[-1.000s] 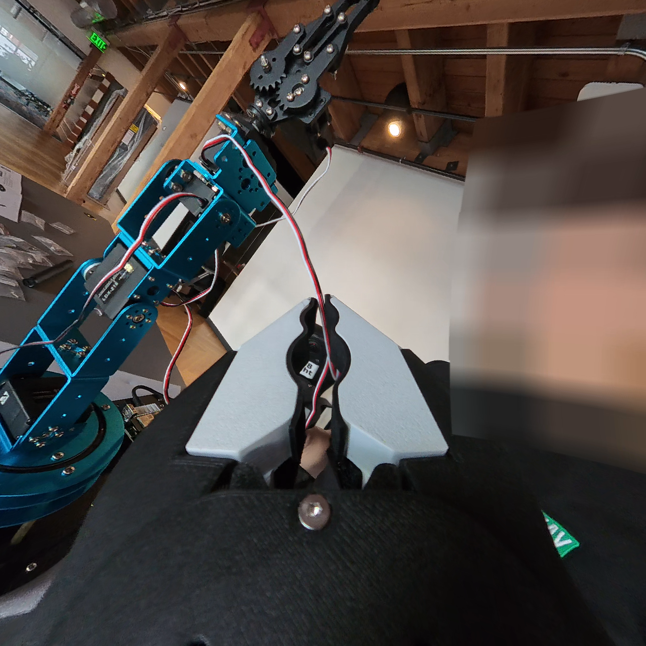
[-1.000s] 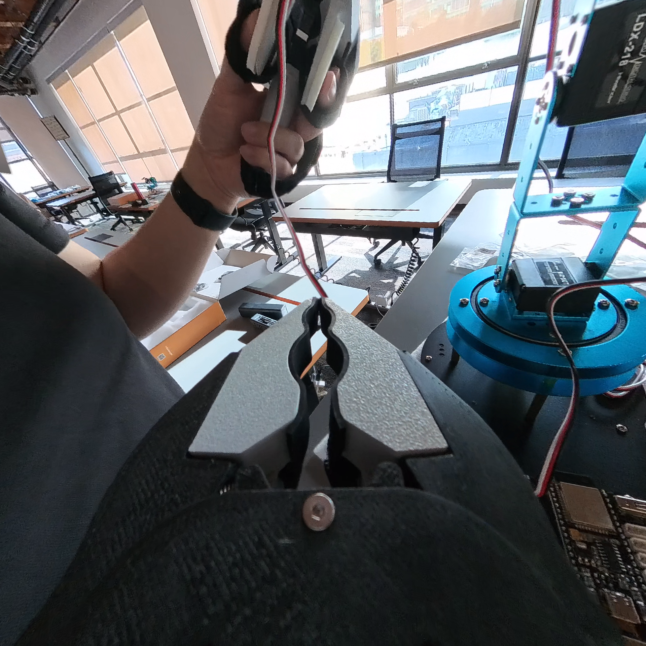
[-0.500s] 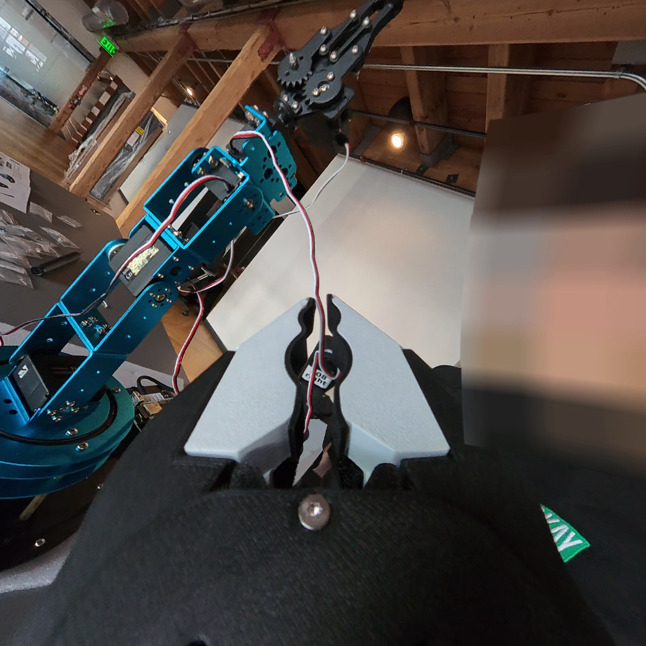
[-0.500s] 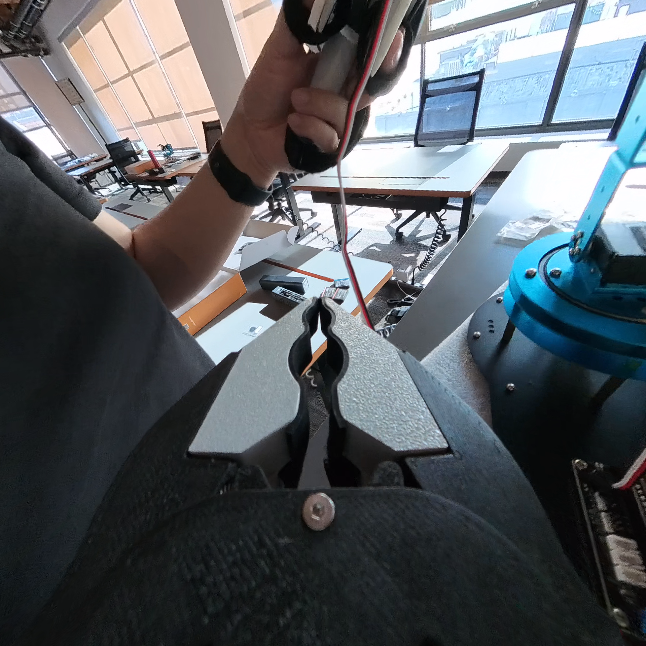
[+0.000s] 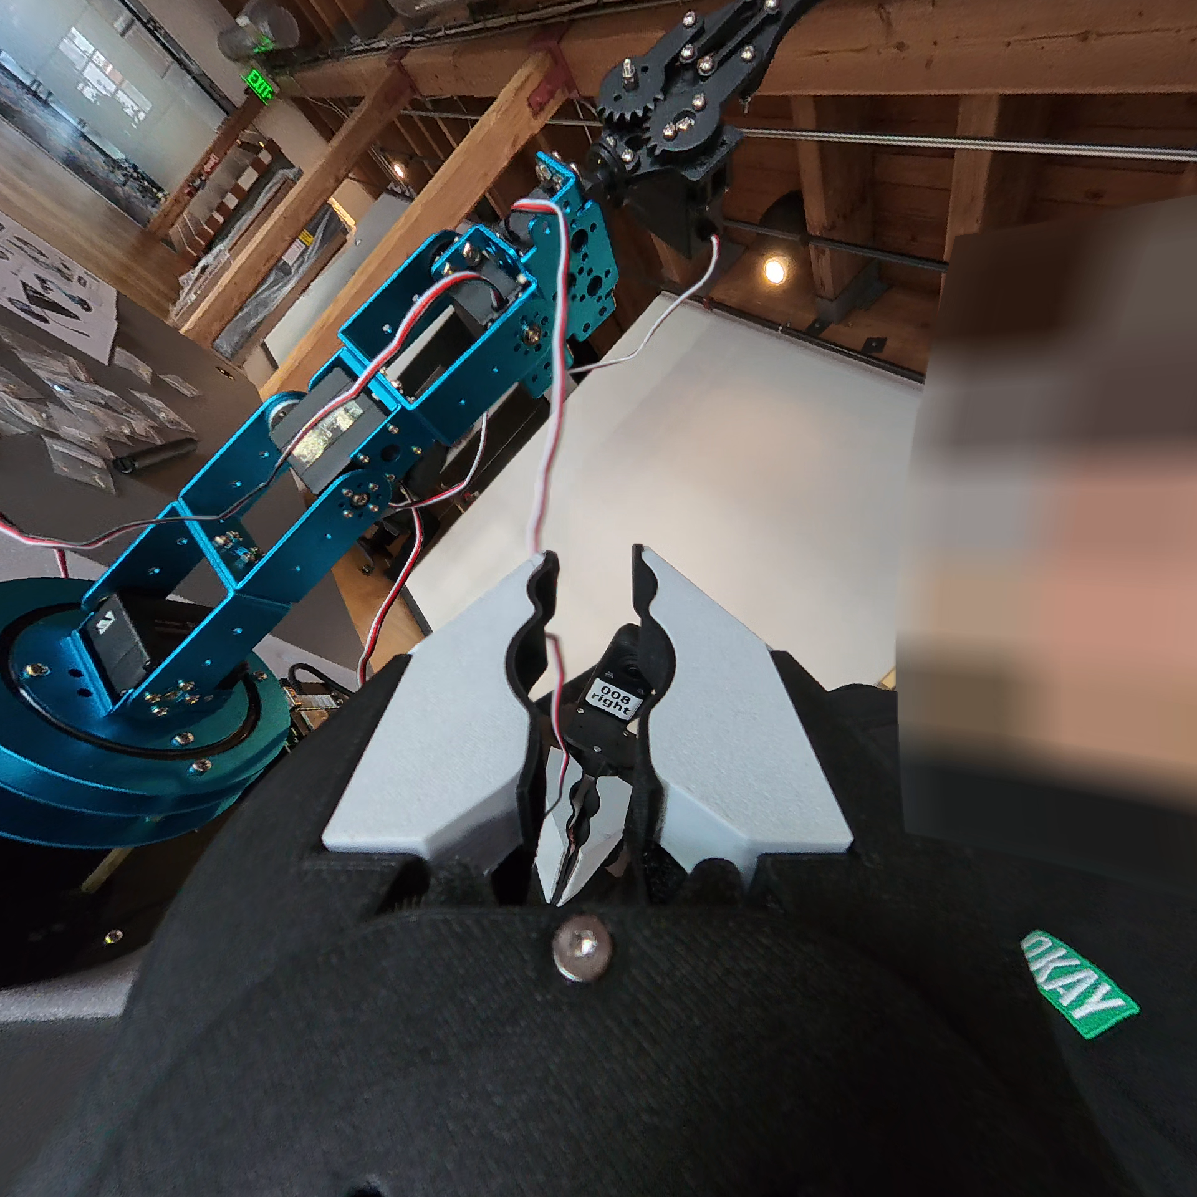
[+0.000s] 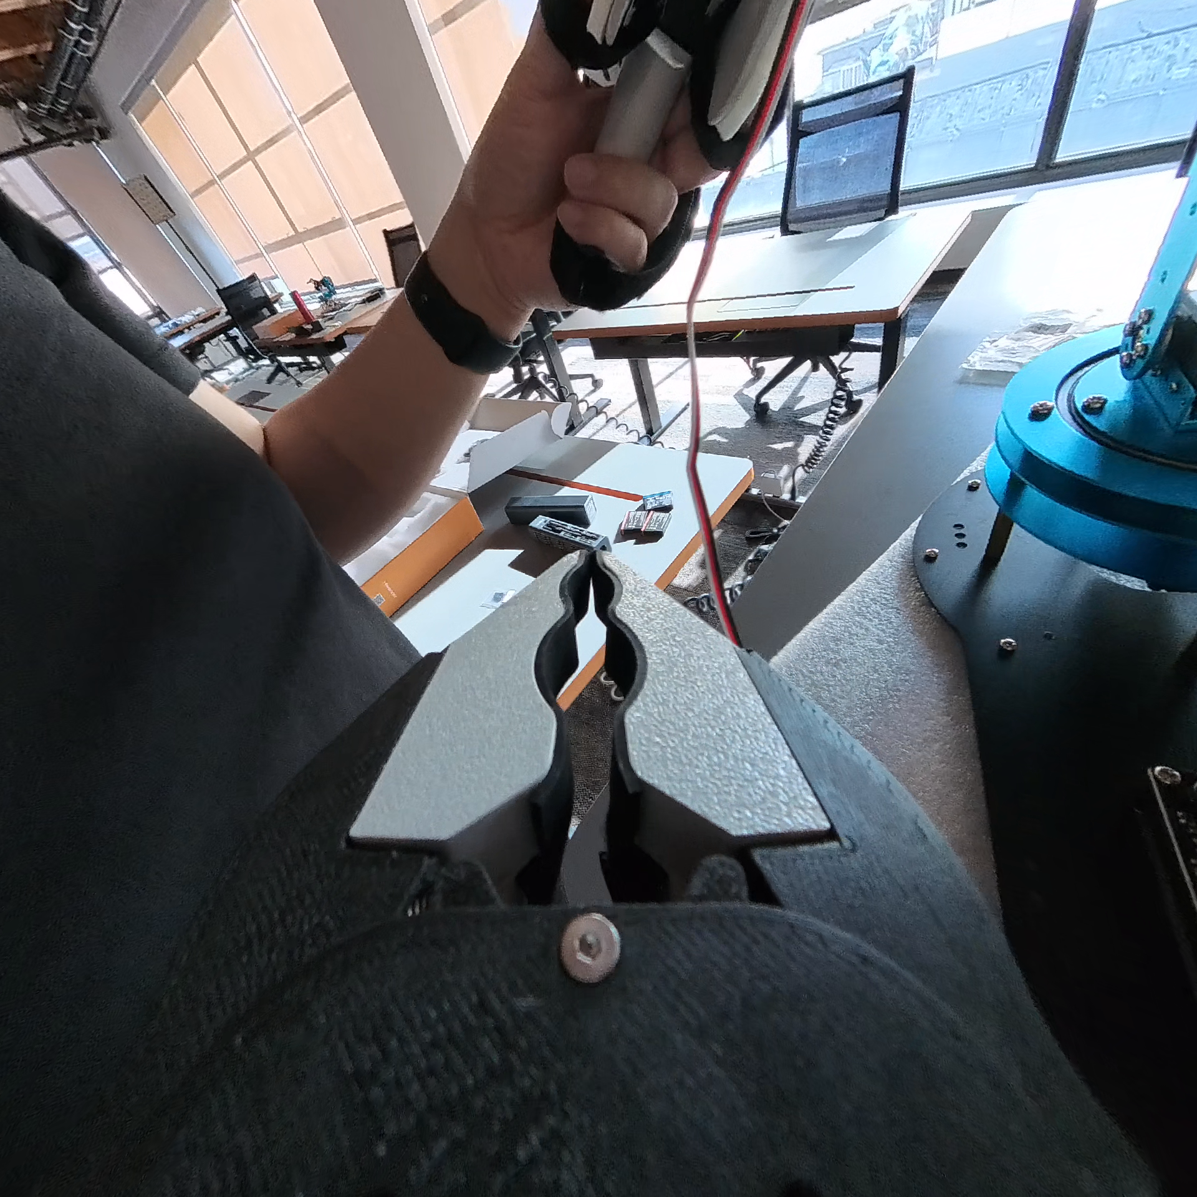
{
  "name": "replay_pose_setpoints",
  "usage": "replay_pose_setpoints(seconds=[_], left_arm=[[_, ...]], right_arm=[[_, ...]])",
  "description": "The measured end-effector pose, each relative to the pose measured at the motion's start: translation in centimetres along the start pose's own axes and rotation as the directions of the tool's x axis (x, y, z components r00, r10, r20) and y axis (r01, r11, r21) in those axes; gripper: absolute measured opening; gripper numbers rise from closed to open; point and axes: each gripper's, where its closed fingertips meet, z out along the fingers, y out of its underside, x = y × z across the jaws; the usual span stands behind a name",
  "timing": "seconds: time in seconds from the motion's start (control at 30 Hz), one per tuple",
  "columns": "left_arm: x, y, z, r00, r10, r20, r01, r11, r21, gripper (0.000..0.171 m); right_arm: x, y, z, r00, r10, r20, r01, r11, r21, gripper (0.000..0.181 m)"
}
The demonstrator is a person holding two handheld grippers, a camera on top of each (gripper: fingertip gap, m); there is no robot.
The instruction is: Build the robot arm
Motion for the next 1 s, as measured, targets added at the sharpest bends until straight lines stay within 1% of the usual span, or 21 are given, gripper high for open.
replay_pose_setpoints(seconds=[0.2, 0.33, 0.53, 0.63, 0.7, 0.73, 0.83, 0.93, 1.0], left_arm=[[-0.1, 0.0, -1.0, 0.999, 0.011, 0.04, -0.013, 0.999, 0.03, 0.022], [-0.6, 0.5, -1.5, 0.995, 0.029, 0.091, -0.031, 0.999, 0.025, 0.024], [-2.9, 2.6, -2.2, 0.981, 0.018, 0.192, -0.019, 1.0, 0.002, 0.024], [-5.2, 4.1, -2.8, 0.953, 0.048, 0.301, -0.039, 0.999, -0.036, 0.026], [-7.1, 4.7, -3.5, 0.912, 0.11, 0.395, -0.093, 0.994, -0.063, 0.028], [-8.0, 4.8, -3.9, 0.883, 0.147, 0.445, -0.126, 0.989, -0.078, 0.032], [-10.9, 4.2, -5.2, 0.764, 0.275, 0.584, -0.242, 0.961, -0.136, 0.059], [-13.0, 2.2, -5.9, 0.626, 0.417, 0.659, -0.373, 0.902, -0.217, 0.073], [-14.3, 1.0, -5.8, 0.538, 0.505, 0.675, -0.434, 0.852, -0.292, 0.079]], right_arm=[[0.0, 0.9, 0.2, 1.0, -0.003, 0.016, 0.004, 0.999, -0.041, 0.0], [-0.3, 1.1, 0.4, 0.999, -0.007, 0.035, 0.009, 0.999, -0.05, 0.0], [-0.3, 1.4, 0.4, 0.999, -0.022, 0.041, 0.024, 0.998, -0.055, 0.0], [0.1, 1.4, 0.1, 0.999, -0.028, 0.025, 0.029, 0.998, -0.051, 0.0], [0.4, 1.5, -0.2, 1.0, -0.025, 0.016, 0.026, 0.999, -0.042, 0.0], [0.5, 1.5, -0.3, 1.0, -0.021, 0.011, 0.021, 0.999, -0.037, 0.0], [0.9, 1.6, -0.7, 1.0, 0.0, 0.004, 0.0, 1.0, -0.02, 0.0], [1.3, 1.7, -1.0, 1.0, 0.017, 0.001, -0.017, 1.0, -0.007, 0.0], [1.5, 1.7, -1.2, 1.0, 0.024, 0.001, -0.024, 1.0, 0.003, 0.0]])
